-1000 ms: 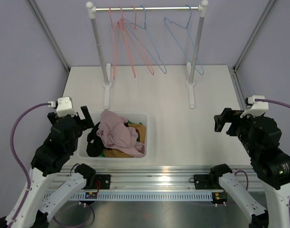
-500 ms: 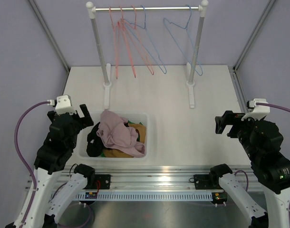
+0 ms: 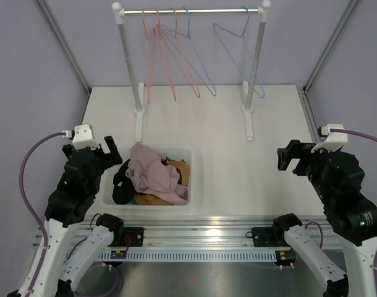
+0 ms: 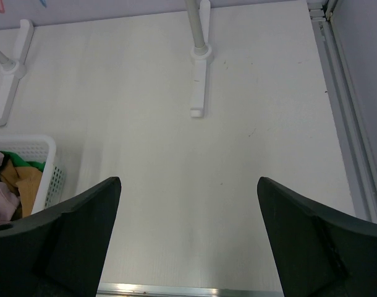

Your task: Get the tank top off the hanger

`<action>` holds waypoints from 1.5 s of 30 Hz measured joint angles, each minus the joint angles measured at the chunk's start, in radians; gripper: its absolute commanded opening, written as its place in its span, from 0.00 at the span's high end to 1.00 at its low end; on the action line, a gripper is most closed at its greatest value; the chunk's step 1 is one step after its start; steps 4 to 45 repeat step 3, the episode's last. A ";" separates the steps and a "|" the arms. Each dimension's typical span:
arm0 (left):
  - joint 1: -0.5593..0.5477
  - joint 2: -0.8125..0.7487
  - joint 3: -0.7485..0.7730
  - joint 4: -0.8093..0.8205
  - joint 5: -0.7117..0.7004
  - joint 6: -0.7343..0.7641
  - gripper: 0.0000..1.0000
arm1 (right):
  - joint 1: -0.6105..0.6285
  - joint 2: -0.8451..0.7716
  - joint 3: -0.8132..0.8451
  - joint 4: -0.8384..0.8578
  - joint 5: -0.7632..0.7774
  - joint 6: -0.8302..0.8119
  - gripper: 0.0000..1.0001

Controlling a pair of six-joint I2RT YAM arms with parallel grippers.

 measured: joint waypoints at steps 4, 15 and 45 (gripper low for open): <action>0.000 -0.002 0.000 0.002 0.000 0.000 0.01 | 0.000 0.006 -0.001 0.001 0.000 0.003 0.01; 0.000 -0.002 0.000 0.002 0.000 0.000 0.01 | 0.000 0.006 -0.001 0.001 0.000 0.003 0.01; 0.000 -0.002 0.000 0.002 0.000 0.000 0.01 | 0.000 0.006 -0.001 0.001 0.000 0.003 0.01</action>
